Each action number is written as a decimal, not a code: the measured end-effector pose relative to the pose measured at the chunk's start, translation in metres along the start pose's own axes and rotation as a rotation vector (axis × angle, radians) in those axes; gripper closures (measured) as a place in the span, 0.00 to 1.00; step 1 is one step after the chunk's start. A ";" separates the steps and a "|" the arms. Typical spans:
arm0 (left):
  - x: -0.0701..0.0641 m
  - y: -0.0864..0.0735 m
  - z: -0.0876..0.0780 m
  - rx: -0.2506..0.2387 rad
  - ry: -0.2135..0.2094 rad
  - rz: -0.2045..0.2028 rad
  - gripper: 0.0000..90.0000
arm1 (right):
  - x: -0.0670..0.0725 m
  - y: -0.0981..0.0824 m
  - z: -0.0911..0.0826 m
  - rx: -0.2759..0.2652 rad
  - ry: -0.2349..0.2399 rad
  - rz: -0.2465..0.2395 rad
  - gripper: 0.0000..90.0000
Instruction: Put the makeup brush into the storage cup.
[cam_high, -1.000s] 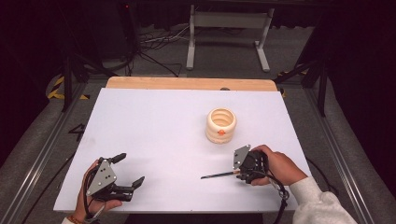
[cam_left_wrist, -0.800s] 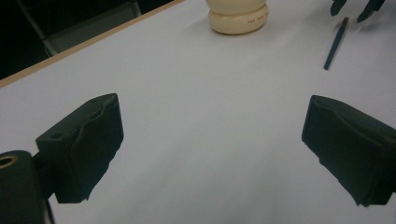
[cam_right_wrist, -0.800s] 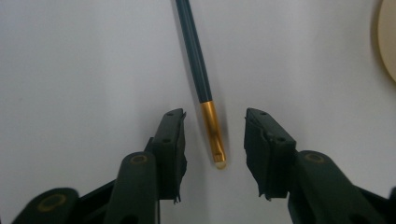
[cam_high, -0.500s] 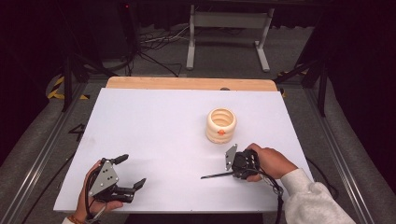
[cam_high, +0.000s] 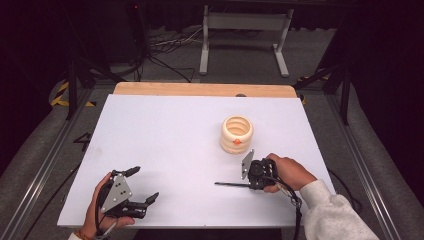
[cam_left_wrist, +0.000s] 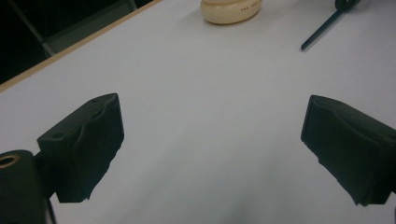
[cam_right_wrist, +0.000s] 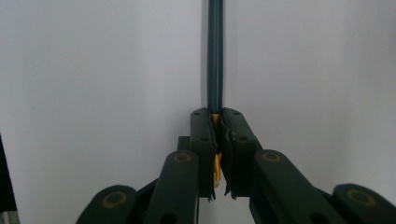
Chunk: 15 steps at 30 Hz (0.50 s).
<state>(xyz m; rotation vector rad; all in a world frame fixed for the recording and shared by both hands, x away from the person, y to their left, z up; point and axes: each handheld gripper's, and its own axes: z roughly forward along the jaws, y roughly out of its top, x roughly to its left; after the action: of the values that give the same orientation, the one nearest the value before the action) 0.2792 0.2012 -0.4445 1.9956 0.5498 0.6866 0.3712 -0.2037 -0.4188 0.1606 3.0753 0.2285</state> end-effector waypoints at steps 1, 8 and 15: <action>-0.002 0.001 0.001 0.003 0.015 0.025 0.07 | 0.000 0.000 -0.001 -0.003 -0.006 0.009 0.93; -0.013 0.009 0.015 0.037 -0.011 0.121 0.08 | -0.003 0.000 -0.010 -0.086 0.010 0.096 0.93; -0.028 0.024 0.043 0.063 -0.021 0.289 0.11 | -0.003 0.018 -0.021 -0.193 0.066 0.167 0.93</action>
<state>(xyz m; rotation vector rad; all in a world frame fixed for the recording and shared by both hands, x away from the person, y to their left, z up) 0.2889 0.1454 -0.4478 2.1626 0.2742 0.8299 0.3751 -0.1891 -0.3956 0.4082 3.0815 0.5462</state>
